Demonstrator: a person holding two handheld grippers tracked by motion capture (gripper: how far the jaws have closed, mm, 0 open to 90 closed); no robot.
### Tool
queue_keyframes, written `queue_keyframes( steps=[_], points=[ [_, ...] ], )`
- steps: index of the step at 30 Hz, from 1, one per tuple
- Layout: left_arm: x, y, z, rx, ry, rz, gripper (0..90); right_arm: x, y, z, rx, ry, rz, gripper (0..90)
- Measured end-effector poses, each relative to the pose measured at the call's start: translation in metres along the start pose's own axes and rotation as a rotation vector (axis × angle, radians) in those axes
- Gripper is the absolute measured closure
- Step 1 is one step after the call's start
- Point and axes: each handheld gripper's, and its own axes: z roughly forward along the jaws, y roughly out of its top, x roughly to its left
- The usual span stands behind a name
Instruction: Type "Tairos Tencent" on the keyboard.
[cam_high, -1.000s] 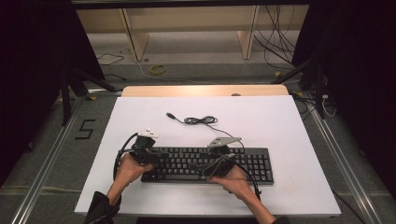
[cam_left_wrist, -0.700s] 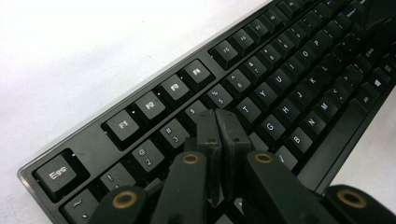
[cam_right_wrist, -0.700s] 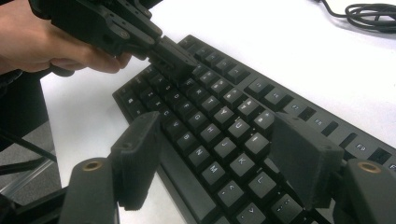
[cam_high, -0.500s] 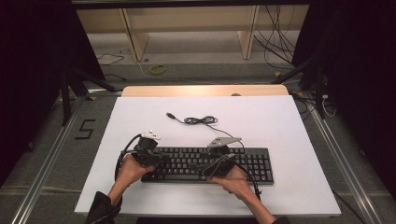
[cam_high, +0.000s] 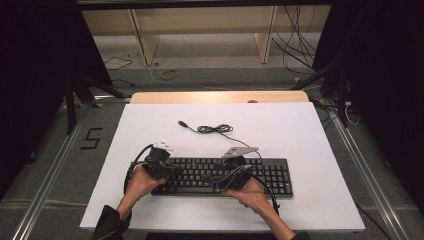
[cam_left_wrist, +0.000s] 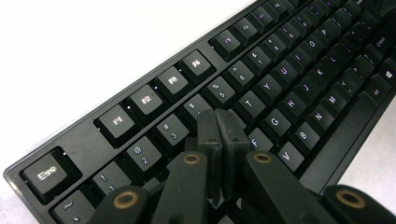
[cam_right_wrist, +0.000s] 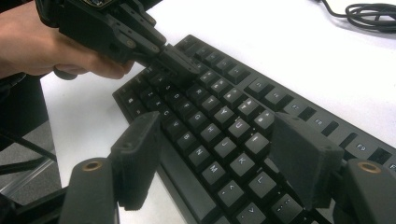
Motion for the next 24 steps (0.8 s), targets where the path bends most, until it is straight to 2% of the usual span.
queue_keyframes(
  steps=[9, 10, 12, 16, 19, 24],
  points=[
    [-0.0007, 0.0001, 0.0014, 0.002, 0.002, 0.003, 88.8, 0.0001, 0.0000, 0.0000, 0.000, 0.000, 0.000, 34.4],
    [-0.0011, -0.0004, 0.0034, 0.012, 0.013, 0.006, 88.9, 0.0001, 0.0000, 0.0000, 0.000, 0.000, 0.000, 34.4],
    [-0.0010, -0.0013, 0.0047, 0.001, -0.003, -0.002, 89.1, 0.0002, 0.0000, 0.0000, 0.000, 0.001, 0.000, 34.4],
    [-0.0017, -0.0010, 0.0041, 0.010, 0.000, 0.009, 89.1, 0.0006, -0.0001, 0.0001, 0.003, 0.002, 0.001, 34.4],
    [-0.0027, -0.0005, 0.0033, 0.005, 0.005, 0.004, 89.0, 0.0011, 0.0000, -0.0005, 0.002, 0.001, 0.002, 34.4],
    [-0.0020, 0.0015, -0.0030, -0.034, 0.000, -0.009, 88.4, 0.0006, 0.0003, -0.0010, -0.002, 0.001, 0.000, 34.4]
  ],
)
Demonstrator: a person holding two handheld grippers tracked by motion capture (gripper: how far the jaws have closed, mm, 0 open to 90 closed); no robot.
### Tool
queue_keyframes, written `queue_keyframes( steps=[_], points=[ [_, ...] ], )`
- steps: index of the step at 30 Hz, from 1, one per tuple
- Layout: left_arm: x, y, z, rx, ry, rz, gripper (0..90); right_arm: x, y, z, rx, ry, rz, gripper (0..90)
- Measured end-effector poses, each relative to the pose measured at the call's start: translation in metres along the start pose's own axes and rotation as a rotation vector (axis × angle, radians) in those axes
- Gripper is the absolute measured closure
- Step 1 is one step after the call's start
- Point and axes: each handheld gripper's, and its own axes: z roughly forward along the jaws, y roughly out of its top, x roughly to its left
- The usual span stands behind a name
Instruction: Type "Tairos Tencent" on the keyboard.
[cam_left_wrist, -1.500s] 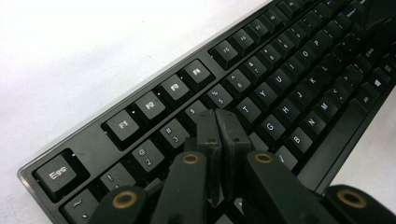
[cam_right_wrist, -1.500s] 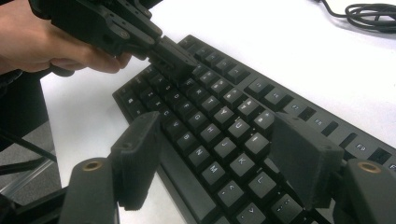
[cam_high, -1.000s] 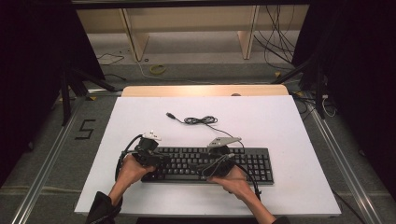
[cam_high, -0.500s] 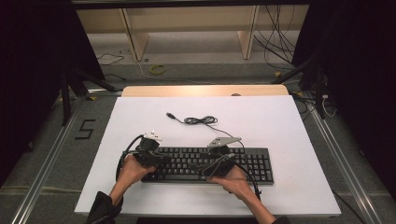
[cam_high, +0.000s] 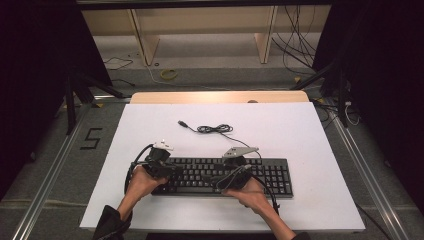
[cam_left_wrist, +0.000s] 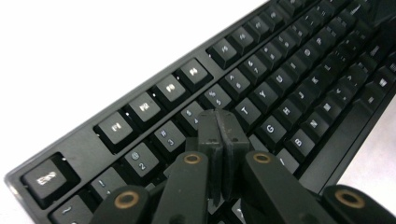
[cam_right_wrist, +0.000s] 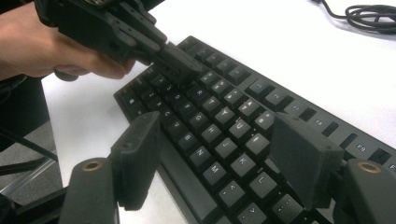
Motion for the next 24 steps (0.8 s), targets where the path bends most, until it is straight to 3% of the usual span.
queue_keyframes(
  steps=[5, 13, 24],
  points=[
    [0.002, 0.001, -0.005, -0.020, -0.012, -0.016, 84.0, 0.000, 0.000, 0.000, 0.000, 0.001, 0.001, 34.4],
    [0.002, 0.000, -0.011, -0.045, -0.047, -0.033, 68.7, 0.000, 0.000, 0.000, 0.005, -0.003, -0.004, 36.7],
    [-0.003, -0.002, -0.018, -0.077, -0.052, -0.047, 54.1, 0.002, -0.002, 0.003, 0.027, -0.007, -0.012, 48.8]
  ],
)
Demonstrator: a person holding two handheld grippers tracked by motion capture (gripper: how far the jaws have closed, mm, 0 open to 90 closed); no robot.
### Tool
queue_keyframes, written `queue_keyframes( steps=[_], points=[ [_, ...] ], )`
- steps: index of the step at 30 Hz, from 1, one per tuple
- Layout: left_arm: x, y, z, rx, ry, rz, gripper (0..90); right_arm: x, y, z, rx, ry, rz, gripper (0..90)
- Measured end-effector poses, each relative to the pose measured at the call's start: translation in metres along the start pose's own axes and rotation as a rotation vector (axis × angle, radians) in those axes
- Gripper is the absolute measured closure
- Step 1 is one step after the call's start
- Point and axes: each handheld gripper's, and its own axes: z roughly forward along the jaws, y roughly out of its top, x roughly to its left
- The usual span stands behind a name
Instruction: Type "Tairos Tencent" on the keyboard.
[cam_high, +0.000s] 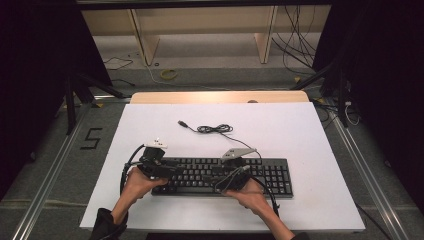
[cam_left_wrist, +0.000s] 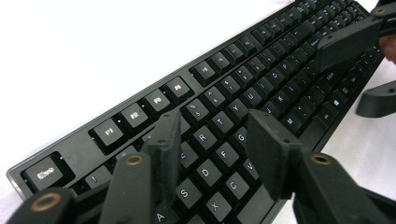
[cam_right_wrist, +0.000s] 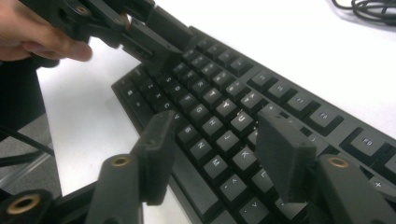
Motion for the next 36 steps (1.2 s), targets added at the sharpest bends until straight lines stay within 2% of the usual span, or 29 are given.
queue_keyframes(
  steps=[12, 25, 36],
  points=[
    [-0.001, -0.004, -0.010, -0.064, -0.002, -0.019, 43.6, 0.003, -0.001, 0.004, 0.009, -0.001, -0.005, 61.4],
    [-0.002, -0.007, -0.015, -0.119, -0.008, -0.034, 38.2, 0.006, 0.002, 0.009, 0.011, -0.005, -0.019, 74.0],
    [-0.004, -0.009, -0.016, -0.134, -0.024, -0.033, 36.3, 0.009, 0.002, 0.016, 0.037, -0.023, -0.044, 85.5]
  ],
)
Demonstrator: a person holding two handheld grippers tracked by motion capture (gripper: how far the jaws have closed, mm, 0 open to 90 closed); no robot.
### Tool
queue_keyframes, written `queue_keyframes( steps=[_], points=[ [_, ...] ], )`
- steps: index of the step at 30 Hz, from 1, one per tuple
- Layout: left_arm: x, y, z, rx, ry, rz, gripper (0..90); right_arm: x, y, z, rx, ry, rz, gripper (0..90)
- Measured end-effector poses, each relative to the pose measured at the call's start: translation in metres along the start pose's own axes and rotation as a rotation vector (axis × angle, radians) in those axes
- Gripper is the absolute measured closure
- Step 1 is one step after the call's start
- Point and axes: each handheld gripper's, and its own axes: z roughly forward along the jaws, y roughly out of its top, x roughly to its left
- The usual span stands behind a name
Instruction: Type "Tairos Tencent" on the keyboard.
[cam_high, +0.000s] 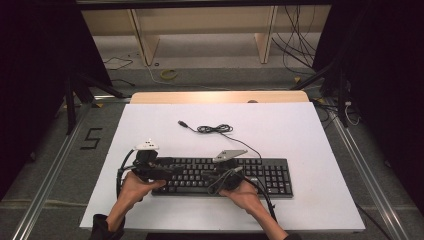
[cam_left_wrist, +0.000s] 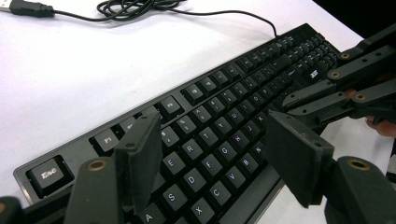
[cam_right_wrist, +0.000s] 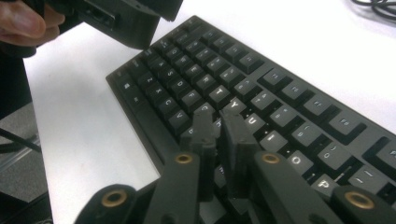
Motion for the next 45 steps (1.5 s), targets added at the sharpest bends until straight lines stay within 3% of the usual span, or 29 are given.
queue_keyframes(
  steps=[16, 45],
  points=[
    [0.000, -0.001, -0.003, -0.011, 0.005, 0.000, 35.9, 0.008, -0.002, 0.020, 0.057, -0.010, -0.039, 90.0],
    [0.000, -0.002, -0.004, -0.020, 0.005, 0.006, 35.6, 0.008, -0.007, 0.031, 0.098, -0.032, -0.058, 90.0]
  ],
)
